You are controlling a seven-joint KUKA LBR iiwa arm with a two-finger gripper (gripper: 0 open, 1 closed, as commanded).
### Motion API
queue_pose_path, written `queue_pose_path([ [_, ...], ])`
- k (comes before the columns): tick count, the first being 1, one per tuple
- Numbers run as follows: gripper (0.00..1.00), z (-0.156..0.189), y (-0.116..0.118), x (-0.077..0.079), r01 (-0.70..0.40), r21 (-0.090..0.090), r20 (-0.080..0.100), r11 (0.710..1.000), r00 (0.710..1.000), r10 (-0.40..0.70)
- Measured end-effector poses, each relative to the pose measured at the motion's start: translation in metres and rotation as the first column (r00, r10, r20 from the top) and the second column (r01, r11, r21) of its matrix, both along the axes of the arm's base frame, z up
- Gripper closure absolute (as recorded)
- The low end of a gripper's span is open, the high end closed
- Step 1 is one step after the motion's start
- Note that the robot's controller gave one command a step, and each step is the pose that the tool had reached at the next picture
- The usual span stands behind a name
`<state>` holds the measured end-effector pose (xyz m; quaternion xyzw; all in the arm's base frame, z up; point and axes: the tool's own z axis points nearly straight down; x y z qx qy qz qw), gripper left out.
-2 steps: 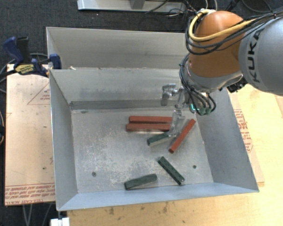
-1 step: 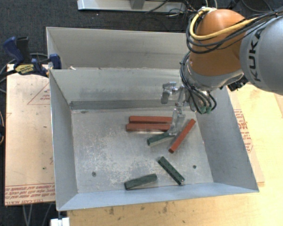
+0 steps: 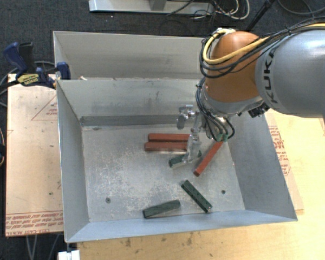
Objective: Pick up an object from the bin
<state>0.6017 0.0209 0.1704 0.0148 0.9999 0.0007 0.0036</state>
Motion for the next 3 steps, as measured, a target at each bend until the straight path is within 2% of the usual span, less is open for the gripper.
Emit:
queue_pose_path([
  [1, 0.0, -0.037, -0.002, 0.008, -0.041, 0.0, -0.011, 0.999, 0.999, 0.041],
  [2, 0.0, -0.022, -0.002, 0.013, -0.04, 0.0, -0.003, 0.999, 0.999, 0.04],
  [3, 0.0, -0.087, -0.003, 0.012, 0.027, 0.0, 0.0, 1.0, 1.0, -0.027],
])
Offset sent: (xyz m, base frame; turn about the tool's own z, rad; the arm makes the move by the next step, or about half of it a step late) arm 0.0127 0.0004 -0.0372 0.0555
